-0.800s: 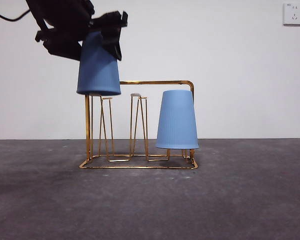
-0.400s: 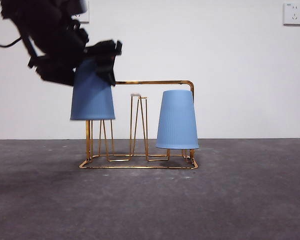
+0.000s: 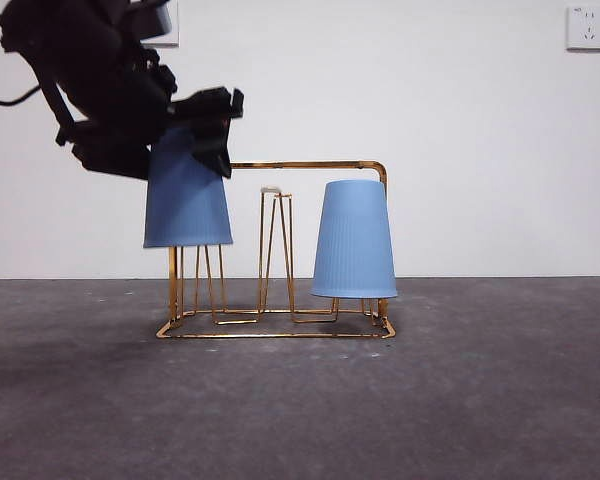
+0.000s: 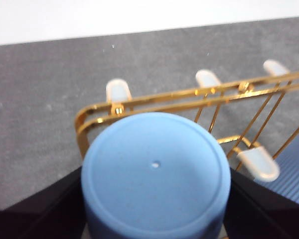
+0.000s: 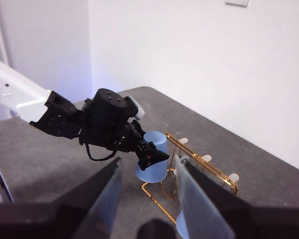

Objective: Pick up cup 1,put cup 1 in the cup rack,pick up cup 2,put cup 2 in the cup rack

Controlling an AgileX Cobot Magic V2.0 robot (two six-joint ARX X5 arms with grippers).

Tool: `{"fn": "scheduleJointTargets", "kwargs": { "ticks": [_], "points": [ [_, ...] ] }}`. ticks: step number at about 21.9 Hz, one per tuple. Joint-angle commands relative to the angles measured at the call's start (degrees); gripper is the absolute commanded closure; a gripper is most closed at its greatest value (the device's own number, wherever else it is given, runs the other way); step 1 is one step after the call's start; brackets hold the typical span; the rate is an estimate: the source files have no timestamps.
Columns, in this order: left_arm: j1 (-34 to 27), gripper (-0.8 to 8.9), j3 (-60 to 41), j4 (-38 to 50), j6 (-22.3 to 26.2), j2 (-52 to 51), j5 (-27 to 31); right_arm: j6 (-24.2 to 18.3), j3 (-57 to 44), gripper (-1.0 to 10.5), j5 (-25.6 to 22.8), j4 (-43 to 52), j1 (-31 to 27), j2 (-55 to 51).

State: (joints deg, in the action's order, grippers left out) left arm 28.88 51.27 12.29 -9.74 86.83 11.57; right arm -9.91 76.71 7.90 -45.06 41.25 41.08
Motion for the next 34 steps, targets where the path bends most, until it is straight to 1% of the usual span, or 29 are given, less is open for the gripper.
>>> {"fn": "scheduleJointTargets", "kwargs": {
  "ticks": [1, 6, 10, 14, 17, 18, 19, 21, 22, 23, 28, 30, 31, 34],
  "points": [
    [0.0, 8.22, -0.3, 1.1, -0.7, 2.7, -0.2, -0.3, -0.4, 7.6, 0.0, 0.1, 0.0, 0.0],
    [0.5, 8.22, -0.3, 2.2, -2.0, 5.9, -0.2, -0.2, -0.4, 7.6, 0.0, 0.0, 0.0, 0.0],
    [0.7, 8.22, -0.3, 3.2, -2.1, 7.7, 0.0, -0.2, -0.4, 7.6, -0.2, -0.5, 0.0, 0.0],
    [0.7, 8.22, -0.3, 2.5, -2.3, 9.7, 0.1, -0.2, -0.4, 7.6, -1.6, -1.6, 0.0, 0.0],
    [0.7, 8.13, -0.3, 2.0, -2.4, 9.7, 0.3, -0.3, -0.4, 7.6, -1.6, -1.4, 0.0, 0.0],
    [0.7, 8.03, -0.3, 2.0, -3.1, 9.7, 0.3, -0.3, -0.4, 7.6, -1.6, -1.4, 0.0, 0.0],
    [0.7, 7.36, -0.3, 1.9, -3.9, 9.6, 0.2, -0.3, -0.4, 7.6, -1.6, -1.4, 0.0, 0.0],
    [0.7, 4.85, -0.3, 1.9, -4.2, 9.3, -0.1, -0.3, -0.4, 7.6, -1.6, -1.4, 0.0, 0.0],
    [0.7, 3.85, -0.3, 1.8, -4.2, 9.0, -0.5, -0.4, -0.4, 7.6, -1.6, -1.5, 0.0, 0.0],
    [0.7, 3.4, -0.3, 1.6, -4.2, 8.6, -1.4, -0.4, -0.4, 7.6, -1.6, -1.4, 0.0, 0.0],
    [0.8, 3.39, -0.3, -0.6, -4.2, 5.3, -1.3, -0.7, -0.4, 7.6, -1.5, -1.4, 0.0, 0.0],
    [0.8, 3.17, -0.3, -1.2, -4.2, 3.7, -1.3, -0.8, -0.4, 7.6, -1.5, -1.4, 0.0, 0.0],
    [0.8, 2.85, -0.3, -1.7, -4.2, 2.7, -1.4, -0.8, -0.4, 7.6, -1.5, -1.4, 0.0, 0.0],
    [0.8, 2.78, -0.3, -5.2, -4.2, 0.0, -1.5, -0.9, -0.4, 7.6, -1.5, -1.4, 0.0, 0.0]
  ]
}}
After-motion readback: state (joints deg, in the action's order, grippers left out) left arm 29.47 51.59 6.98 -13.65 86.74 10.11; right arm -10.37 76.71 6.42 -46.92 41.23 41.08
